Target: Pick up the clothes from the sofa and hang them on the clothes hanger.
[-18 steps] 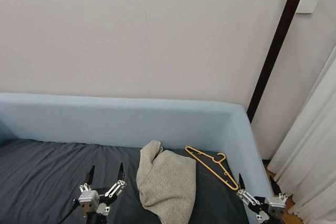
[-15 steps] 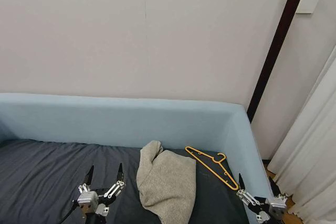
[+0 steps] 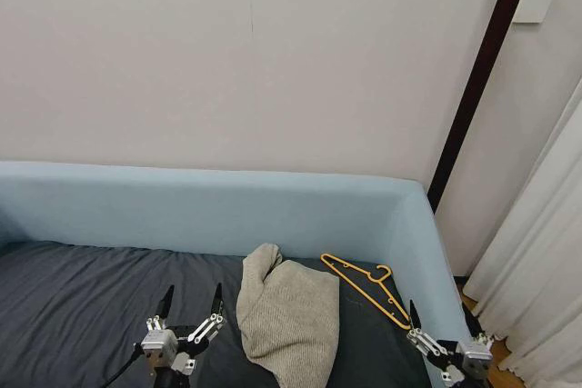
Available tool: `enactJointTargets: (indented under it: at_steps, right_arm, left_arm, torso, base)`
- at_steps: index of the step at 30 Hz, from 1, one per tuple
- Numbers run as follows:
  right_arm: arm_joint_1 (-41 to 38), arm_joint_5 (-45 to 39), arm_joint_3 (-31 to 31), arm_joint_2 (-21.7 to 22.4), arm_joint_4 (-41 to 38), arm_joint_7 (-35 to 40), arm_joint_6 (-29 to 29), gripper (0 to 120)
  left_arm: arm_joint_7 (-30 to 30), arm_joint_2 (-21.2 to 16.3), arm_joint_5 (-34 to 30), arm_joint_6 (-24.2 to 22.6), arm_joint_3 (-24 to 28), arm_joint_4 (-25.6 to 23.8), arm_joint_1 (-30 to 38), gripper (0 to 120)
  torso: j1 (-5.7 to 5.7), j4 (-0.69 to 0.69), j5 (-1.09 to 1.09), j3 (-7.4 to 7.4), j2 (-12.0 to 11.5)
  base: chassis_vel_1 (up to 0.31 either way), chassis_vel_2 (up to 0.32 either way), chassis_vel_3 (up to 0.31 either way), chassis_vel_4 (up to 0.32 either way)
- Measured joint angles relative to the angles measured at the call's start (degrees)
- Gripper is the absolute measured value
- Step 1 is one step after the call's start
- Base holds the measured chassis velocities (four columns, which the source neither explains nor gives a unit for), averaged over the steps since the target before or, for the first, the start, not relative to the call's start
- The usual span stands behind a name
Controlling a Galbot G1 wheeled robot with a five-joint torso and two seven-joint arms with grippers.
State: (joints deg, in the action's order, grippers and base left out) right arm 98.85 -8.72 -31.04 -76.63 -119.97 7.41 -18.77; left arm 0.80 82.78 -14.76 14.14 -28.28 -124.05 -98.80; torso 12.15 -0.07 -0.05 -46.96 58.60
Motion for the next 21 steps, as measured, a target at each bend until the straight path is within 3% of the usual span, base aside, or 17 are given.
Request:
enactJointTargets:
  at_steps: [7,14,17,21]
  right_arm:
    - [0.95,-0.42,0.45,0.55,-1.62,2.17,5.40,100]
    - [-0.07,-0.40,1.92,4.45,-0.53,3.38,7.69,100]
    - [-0.47,-7.22,1.81,7.33,0.87,1.44,6.32,100]
    - [-3.56,-16.57,2.72,10.90,1.95,-1.06,7.10,100]
  left_arm:
    - [-0.64,-0.03,0.85,-1.95,0.33,0.23,-0.05,100]
    - [-1.01,0.72,2.58,0.66,-0.56,1.30,0.15,100]
    - [-1.80,-0.55,3.66,1.51,0.58,2.62,0.32,100]
    - [-3.11,-1.02,7.19,4.09,-0.44,3.73,-0.53,100]
  torso:
    - [0.00,0.00,0.00,0.00,0.00]
    - [0.00,0.02,0.01,0.00,0.00]
    - [0.00,-0.04,0.00,0.00,0.00]
    - [0.00,-0.01,0.00,0.00,0.00]
  base:
    - [0.000,0.000,0.000,0.000]
    - [0.000,0.000,0.000,0.000]
    - [0.000,0.000,0.000,0.000]
    - [0.000,0.000,0.000,0.000]
